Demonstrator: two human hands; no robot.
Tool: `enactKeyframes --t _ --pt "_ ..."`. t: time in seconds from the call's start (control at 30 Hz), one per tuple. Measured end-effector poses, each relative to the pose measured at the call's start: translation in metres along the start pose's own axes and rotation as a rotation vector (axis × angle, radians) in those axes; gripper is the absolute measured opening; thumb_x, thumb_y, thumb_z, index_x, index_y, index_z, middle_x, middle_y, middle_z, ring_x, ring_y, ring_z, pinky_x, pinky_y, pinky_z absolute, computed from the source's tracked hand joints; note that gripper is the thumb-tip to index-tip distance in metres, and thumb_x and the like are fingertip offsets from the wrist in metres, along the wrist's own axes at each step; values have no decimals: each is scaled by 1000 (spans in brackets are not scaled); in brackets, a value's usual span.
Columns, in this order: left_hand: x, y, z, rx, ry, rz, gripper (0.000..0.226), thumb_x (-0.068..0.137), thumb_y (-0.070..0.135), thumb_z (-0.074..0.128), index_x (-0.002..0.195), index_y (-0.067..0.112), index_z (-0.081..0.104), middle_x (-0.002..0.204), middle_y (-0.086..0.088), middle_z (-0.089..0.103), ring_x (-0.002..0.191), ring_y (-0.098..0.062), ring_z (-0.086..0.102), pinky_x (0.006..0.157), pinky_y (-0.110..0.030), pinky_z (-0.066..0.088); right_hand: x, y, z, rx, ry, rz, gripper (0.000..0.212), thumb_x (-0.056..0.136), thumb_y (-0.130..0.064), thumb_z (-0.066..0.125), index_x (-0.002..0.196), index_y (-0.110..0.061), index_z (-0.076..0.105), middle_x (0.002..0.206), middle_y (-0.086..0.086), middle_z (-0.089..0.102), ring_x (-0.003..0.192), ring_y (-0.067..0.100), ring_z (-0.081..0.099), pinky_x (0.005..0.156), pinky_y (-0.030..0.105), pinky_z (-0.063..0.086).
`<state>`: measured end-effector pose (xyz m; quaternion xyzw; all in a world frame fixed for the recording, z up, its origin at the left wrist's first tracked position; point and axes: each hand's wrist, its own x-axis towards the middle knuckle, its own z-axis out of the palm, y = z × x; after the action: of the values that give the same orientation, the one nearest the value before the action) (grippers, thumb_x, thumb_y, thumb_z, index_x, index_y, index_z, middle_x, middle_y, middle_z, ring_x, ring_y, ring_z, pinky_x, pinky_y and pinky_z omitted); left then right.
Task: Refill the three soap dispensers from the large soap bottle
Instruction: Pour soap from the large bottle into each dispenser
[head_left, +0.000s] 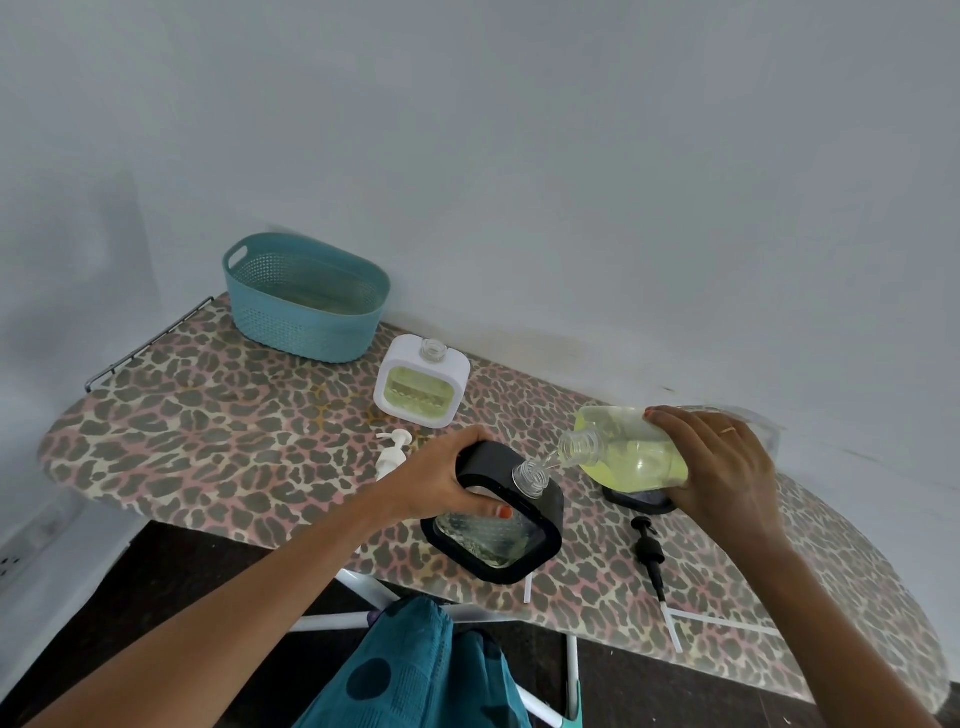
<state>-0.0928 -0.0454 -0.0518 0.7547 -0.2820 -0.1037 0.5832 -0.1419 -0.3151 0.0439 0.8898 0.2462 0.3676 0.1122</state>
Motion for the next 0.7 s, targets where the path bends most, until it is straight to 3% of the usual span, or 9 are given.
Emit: enactKeyframes --t 0.2,0.57,0.7 --pt "1 0 1 -13 0 10 46 62 21 83 92 30 50 85 9 58 76 -2 57 72 -18 48 1 1 -1 -23 -21 16 60 41 -1 90 96 -3 68 93 9 72 73 28 68 64 34 49" --pt "1 1 2 -31 1 8 45 62 19 83 90 30 50 82 12 58 73 2 56 69 -14 46 0 2 -4 -10 -23 9 69 40 1 88 102 -6 60 94 11 71 71 30 67 66 37 51" --pt "0 1 2 -27 1 12 45 62 19 83 90 31 49 82 13 58 73 4 56 69 -12 45 0 2 -5 -24 -35 21 62 39 2 88 97 -2 67 94 11 71 72 30 67 65 38 51"
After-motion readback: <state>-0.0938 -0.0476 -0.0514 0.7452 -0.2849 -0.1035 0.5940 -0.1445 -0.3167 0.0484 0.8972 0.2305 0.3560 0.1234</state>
